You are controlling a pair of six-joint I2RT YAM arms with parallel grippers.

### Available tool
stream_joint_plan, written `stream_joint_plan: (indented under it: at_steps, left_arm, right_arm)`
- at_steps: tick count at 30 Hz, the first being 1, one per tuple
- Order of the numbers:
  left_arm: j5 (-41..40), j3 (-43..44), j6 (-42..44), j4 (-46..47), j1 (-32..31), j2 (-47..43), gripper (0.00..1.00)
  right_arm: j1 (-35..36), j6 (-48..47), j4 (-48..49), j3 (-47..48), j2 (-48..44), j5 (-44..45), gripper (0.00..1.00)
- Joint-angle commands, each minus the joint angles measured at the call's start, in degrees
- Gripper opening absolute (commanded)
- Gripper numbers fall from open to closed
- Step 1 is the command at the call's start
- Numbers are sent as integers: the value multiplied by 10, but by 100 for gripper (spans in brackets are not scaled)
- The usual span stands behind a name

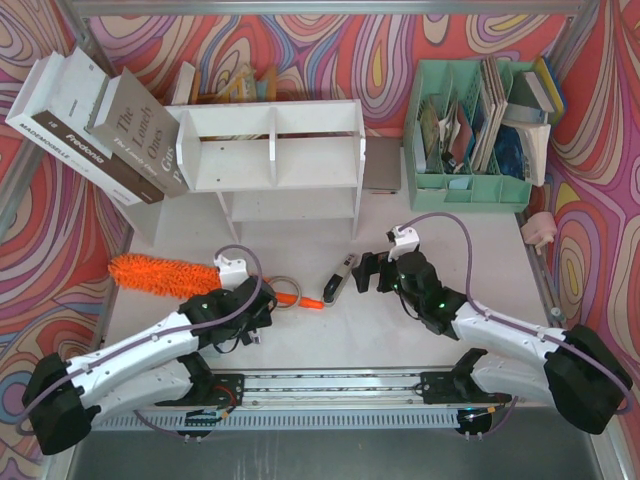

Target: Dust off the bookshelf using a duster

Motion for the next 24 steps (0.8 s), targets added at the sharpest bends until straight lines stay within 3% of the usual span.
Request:
stream_joint_plan:
  at_steps: [1,24]
  left_arm:
    - [-13,-17,15,39,-2,17,66]
    - [-25,-51,36,109,22,91,53]
  right_arm:
    - [4,-7,22,-4,5,8,97]
    - [4,-5,26,4,31,3,97]
